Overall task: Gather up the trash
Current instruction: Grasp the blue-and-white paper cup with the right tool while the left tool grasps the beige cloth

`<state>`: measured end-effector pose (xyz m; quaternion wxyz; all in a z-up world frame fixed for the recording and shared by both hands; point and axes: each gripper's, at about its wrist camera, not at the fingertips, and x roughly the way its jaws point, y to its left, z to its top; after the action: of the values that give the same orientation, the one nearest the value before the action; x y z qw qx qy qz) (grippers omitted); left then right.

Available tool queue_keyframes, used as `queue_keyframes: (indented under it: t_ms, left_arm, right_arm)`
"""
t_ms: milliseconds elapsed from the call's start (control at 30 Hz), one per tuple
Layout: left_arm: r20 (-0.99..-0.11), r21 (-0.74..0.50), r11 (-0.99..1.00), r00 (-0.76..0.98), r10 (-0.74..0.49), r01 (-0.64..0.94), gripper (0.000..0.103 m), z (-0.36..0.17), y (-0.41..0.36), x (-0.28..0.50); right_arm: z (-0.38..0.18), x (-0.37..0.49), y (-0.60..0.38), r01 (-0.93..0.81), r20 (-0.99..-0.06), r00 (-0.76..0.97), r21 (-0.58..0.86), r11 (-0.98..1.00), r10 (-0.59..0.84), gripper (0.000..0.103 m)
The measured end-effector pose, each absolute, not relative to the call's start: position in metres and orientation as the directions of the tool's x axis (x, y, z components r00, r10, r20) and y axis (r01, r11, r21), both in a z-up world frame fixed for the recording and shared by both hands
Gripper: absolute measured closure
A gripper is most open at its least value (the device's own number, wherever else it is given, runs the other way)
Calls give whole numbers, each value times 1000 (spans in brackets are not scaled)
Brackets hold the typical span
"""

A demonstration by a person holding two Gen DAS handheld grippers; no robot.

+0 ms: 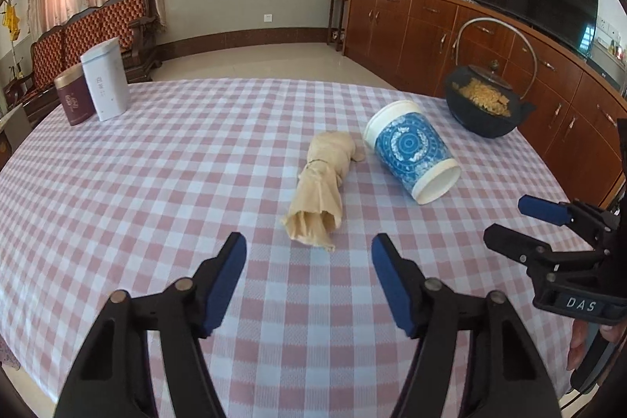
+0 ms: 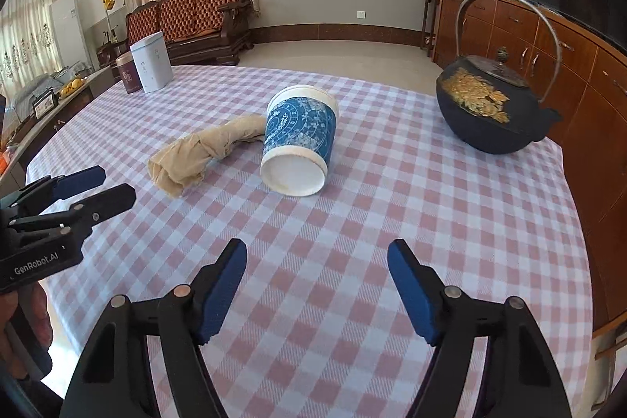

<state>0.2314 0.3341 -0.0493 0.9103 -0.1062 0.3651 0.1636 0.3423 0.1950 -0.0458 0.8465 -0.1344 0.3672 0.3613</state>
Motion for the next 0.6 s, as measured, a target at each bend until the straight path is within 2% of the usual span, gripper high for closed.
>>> queue_keyframes:
  t_ms: [167, 200, 233, 600]
  left_arm:
    - [-741, -106, 931, 652, 161, -350, 60, -62, 351, 271]
    - [-747, -115, 933, 649, 144, -340, 78, -65, 353, 276]
    - [-753, -121, 934, 644, 134, -337, 88, -66, 355, 280]
    - [-735, -145, 919, 662, 148, -366, 89, -68, 371, 277]
  right_arm:
    - [-58, 368, 220, -734, -748, 428, 40, 678, 507, 30]
    - [-60, 370, 226, -741, -753, 421, 36, 670, 506, 30]
    - [-63, 373, 231, -747, -757, 416, 32, 665, 504, 30]
    - [-70, 405, 271, -736, -759, 378, 101, 669, 530, 30]
